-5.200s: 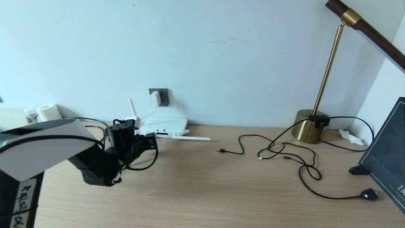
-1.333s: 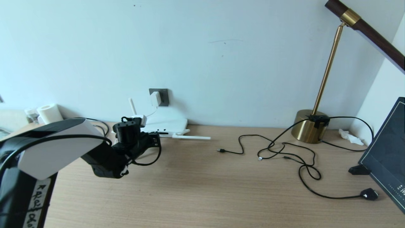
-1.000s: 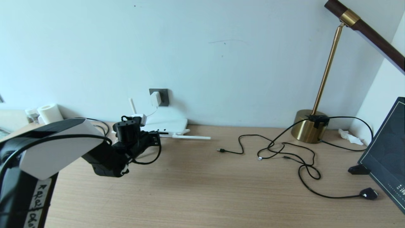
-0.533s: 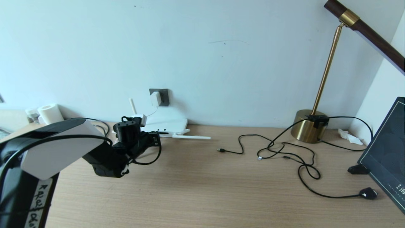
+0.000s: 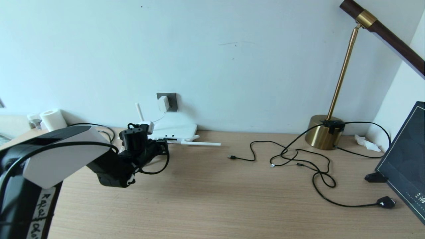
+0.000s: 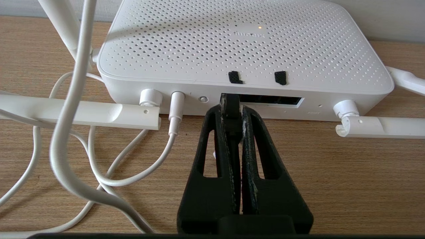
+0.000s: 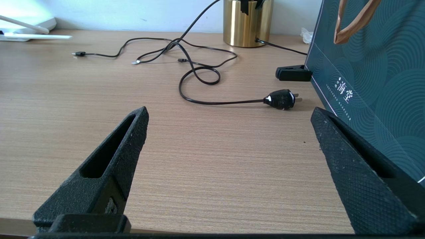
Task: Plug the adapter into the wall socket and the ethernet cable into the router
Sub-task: Plug cable into router interface
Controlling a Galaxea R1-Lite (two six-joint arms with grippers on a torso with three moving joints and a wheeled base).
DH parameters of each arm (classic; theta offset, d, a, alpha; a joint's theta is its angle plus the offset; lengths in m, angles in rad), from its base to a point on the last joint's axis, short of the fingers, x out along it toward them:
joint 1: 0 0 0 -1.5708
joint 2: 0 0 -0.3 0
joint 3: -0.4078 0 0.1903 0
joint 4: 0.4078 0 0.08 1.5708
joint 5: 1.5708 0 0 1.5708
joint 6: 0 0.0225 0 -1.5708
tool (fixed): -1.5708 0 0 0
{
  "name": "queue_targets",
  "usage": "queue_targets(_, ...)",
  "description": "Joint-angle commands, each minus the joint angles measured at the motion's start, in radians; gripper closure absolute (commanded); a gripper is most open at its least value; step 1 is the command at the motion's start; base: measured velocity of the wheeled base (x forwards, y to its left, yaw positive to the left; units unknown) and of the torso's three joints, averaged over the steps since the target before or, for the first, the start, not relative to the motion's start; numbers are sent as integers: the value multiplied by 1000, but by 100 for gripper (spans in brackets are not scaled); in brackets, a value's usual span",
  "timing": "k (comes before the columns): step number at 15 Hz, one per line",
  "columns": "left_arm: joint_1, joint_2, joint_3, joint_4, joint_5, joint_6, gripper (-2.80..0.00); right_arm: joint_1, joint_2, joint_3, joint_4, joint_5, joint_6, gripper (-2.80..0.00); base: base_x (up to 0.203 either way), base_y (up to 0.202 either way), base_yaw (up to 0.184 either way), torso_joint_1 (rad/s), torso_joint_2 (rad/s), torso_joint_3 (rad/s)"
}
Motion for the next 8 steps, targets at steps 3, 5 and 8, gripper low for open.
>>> queue_targets(3,0,3,5,-5,1,-1,0,0,0,12,-1,0,0,-280,0,0,0,0,0,0)
queue_targets(5,0,3,11,-6,1,-1,0,0,0,11,-1,0,0,-280,0,0,0,0,0,0)
queue_targets(8,0,3,11,-6,1,-1,0,0,0,12,-1,0,0,-280,0,0,0,0,0,0)
